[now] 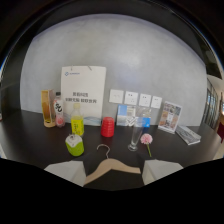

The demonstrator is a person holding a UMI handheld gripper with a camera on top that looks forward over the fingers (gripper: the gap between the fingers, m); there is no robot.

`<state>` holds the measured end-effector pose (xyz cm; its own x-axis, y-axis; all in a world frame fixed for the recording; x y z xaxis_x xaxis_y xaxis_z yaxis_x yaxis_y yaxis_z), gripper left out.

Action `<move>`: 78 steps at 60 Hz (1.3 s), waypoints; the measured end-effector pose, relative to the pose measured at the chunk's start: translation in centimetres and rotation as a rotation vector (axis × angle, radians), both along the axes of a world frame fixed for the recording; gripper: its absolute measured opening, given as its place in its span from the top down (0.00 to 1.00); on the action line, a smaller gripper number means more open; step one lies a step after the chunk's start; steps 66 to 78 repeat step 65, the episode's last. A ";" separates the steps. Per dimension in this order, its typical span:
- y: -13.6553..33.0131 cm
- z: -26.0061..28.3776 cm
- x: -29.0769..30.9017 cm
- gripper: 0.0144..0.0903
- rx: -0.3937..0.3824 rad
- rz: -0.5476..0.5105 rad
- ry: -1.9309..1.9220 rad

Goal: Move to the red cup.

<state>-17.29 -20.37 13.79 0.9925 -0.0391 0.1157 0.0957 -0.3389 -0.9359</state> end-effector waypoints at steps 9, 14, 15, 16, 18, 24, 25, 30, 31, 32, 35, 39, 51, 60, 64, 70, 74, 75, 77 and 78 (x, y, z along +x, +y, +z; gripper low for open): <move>7.0 -1.0 -0.5 0.07 -0.038 0.020 0.012; 11.0 -1.7 0.5 0.07 -0.048 0.008 -0.007; 11.7 -1.9 0.7 0.07 -0.051 0.006 -0.013; 12.4 -2.0 0.9 0.07 -0.054 0.006 -0.015; 13.8 -2.3 0.8 0.06 -0.057 0.013 -0.008; 17.3 -3.2 -0.1 0.07 -0.083 0.045 0.035; 17.7 -3.4 -0.2 0.08 -0.089 0.049 0.040; 19.9 -4.5 -0.5 0.08 -0.119 0.056 0.050; 20.2 -4.8 -0.5 0.08 -0.125 0.057 0.052; 20.5 -5.0 -0.5 0.07 -0.131 0.057 0.055; 21.4 -5.7 -0.4 0.07 -0.145 0.057 0.058; 22.2 -6.5 -0.3 0.07 -0.165 0.060 0.062; 23.7 -7.7 -0.3 0.08 -0.191 0.061 0.077; 24.2 -7.9 -0.2 0.07 -0.193 0.064 0.075; 24.2 -8.0 -0.3 0.07 -0.197 0.066 0.077; 24.2 -8.1 -0.3 0.07 -0.198 0.066 0.077; 24.2 -8.1 -0.3 0.07 -0.198 0.066 0.077; 24.2 -8.1 -0.3 0.07 -0.198 0.066 0.077; 24.2 -8.1 -0.3 0.07 -0.198 0.066 0.077; 24.2 -8.1 -0.3 0.07 -0.198 0.066 0.077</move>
